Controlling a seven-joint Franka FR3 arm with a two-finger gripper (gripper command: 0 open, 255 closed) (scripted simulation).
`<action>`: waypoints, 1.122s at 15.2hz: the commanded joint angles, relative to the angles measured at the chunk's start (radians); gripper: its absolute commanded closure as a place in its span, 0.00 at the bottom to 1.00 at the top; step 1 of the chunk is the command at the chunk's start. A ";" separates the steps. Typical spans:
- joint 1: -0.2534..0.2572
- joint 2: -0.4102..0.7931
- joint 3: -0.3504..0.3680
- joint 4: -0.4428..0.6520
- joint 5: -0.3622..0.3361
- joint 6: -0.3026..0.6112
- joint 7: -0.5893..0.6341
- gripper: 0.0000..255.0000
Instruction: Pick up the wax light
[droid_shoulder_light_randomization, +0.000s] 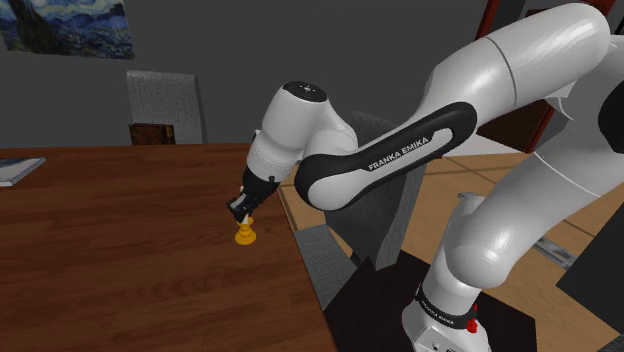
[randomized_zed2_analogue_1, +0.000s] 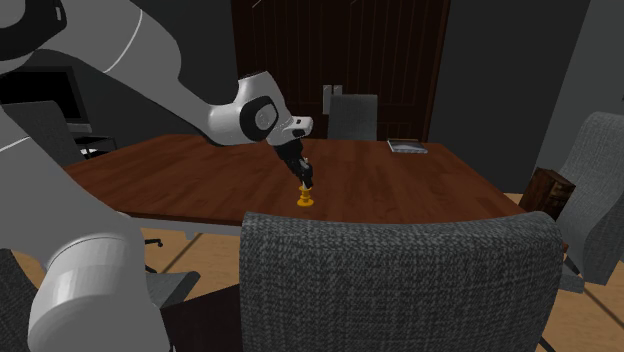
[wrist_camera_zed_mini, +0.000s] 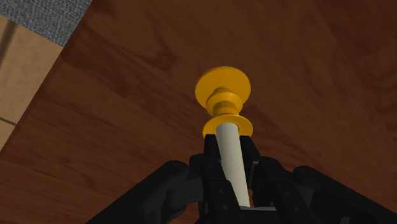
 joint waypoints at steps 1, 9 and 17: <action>0.000 0.000 0.000 0.000 0.000 0.000 0.000 1.00; 0.021 -0.046 -0.030 0.056 0.030 -0.101 -0.036 1.00; 0.032 -0.082 -0.055 0.134 0.047 -0.214 -0.064 1.00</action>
